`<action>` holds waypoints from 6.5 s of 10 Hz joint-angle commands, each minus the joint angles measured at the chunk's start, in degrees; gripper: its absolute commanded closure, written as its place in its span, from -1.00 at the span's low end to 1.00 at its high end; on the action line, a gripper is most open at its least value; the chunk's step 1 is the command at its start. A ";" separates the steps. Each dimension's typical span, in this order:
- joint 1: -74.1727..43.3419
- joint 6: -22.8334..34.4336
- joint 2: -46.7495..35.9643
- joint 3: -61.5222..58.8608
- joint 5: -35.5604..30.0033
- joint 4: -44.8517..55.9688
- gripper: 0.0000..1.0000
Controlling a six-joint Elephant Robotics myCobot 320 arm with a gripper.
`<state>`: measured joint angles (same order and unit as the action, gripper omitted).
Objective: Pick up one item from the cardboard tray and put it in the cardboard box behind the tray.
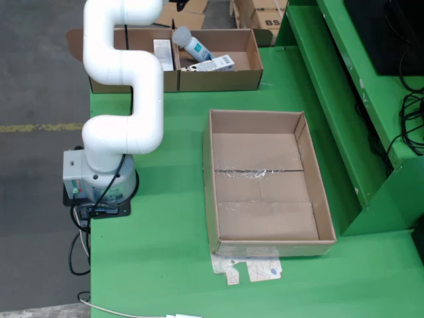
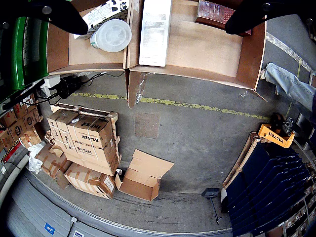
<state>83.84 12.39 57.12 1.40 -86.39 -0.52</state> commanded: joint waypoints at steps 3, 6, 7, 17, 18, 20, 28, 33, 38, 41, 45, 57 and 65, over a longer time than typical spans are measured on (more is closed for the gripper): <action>-2.44 0.45 -10.43 -1.40 -6.85 19.49 -1.00; -4.25 2.45 -16.27 -1.40 -8.15 32.41 -1.00; -12.33 8.28 -27.01 -1.40 -10.11 53.54 -1.00; -81.53 62.16 -39.29 -1.40 -6.08 71.54 -1.00; -81.53 62.16 -39.29 -1.40 -6.08 71.54 -1.00; -101.42 75.90 -31.66 -1.40 -5.37 61.22 -1.00; -141.79 92.13 -14.49 -1.40 -25.57 38.42 -1.00; -141.79 92.13 -14.49 -1.39 -25.57 38.42 -1.00; -141.79 92.13 -14.49 -1.40 -25.57 38.42 -1.00; -141.79 92.13 -14.49 -1.40 -25.57 38.42 -1.00; -141.79 92.13 -14.49 -1.40 -25.57 38.42 -1.00; -141.79 92.13 -14.49 -1.40 -25.57 38.42 -1.00; -141.79 92.13 -14.49 -1.40 -25.57 38.42 -1.00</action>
<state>-57.48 104.23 44.12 1.23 -111.35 38.58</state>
